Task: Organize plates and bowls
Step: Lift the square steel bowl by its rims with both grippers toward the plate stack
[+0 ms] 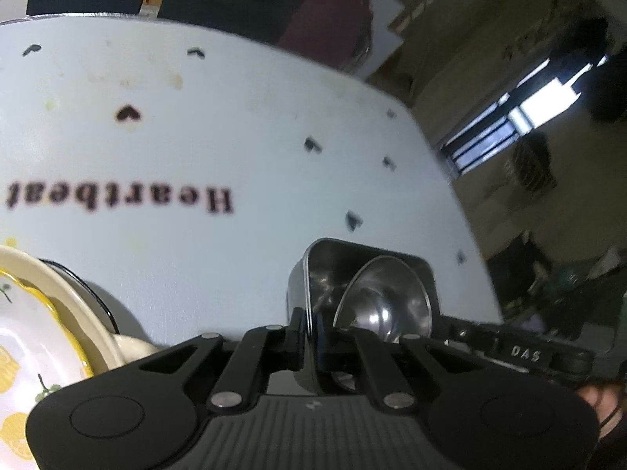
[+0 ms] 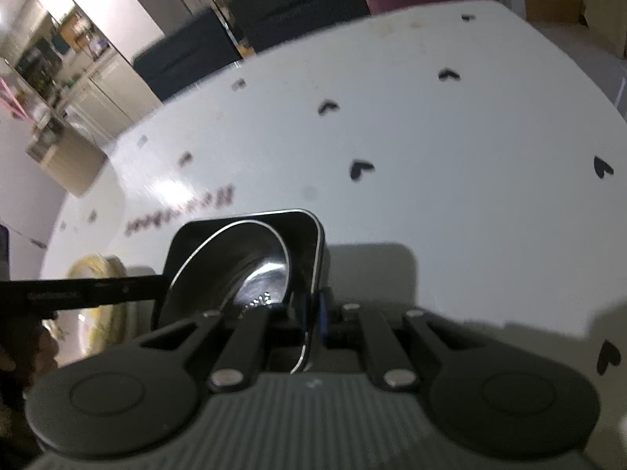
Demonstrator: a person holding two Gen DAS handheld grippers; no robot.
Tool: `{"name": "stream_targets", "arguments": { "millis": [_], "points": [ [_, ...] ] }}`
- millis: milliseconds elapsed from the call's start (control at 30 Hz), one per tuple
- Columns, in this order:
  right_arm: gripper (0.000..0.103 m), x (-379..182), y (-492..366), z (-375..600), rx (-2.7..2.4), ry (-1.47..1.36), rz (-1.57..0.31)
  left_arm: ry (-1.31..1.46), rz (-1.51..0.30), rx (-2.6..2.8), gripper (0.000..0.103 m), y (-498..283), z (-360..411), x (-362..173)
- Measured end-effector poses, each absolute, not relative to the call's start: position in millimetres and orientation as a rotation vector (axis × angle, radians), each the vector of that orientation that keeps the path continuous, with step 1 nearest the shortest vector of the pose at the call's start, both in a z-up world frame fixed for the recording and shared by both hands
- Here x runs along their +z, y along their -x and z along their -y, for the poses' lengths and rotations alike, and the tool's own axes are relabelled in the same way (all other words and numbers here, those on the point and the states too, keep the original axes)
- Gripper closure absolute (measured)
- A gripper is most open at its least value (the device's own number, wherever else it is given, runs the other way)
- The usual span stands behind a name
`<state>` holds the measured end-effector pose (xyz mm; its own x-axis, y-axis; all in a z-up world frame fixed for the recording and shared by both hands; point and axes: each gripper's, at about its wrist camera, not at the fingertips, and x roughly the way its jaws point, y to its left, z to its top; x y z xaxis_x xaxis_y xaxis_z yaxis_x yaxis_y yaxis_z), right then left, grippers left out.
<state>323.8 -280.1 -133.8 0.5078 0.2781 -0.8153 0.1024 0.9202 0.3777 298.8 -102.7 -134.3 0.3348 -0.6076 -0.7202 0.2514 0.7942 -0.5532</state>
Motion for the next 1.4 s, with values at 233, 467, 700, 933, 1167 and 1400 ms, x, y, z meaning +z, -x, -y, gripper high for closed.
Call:
{"name": "stream_targets", "arguments": {
  "millis": [233, 467, 700, 933, 1167, 1400],
  "points": [
    [0.095, -107.9, -313.3, 277.5, 0.134, -0.477, -0.912, 0.489, -0.982, -0.617, 0.098, -289.4, 75.1, -100.2],
    [0.094, -84.4, -305.2, 260.9, 0.191, -0.514, -0.8, 0.564, -0.892, -0.622, 0.1, -277.5, 41.6, -76.3],
    [0.093, -72.7, -315.0, 239.2, 0.242, -0.526, -0.748, 0.599, -0.84, -0.591, 0.1, -266.0, 8.3, -64.1],
    [0.094, -69.5, -335.3, 209.8, 0.309, -0.521, -0.743, 0.6, -0.811, -0.52, 0.1, -251.0, -33.7, -54.3],
    [0.094, -68.8, -356.3, 167.1, 0.381, -0.48, -0.77, 0.559, -0.794, -0.427, 0.1, -230.9, -75.0, -50.2],
    [0.095, -68.0, -362.5, 130.6, 0.441, -0.435, -0.809, 0.562, -0.795, -0.358, 0.1, -216.1, -112.4, -53.8]
  ]
}}
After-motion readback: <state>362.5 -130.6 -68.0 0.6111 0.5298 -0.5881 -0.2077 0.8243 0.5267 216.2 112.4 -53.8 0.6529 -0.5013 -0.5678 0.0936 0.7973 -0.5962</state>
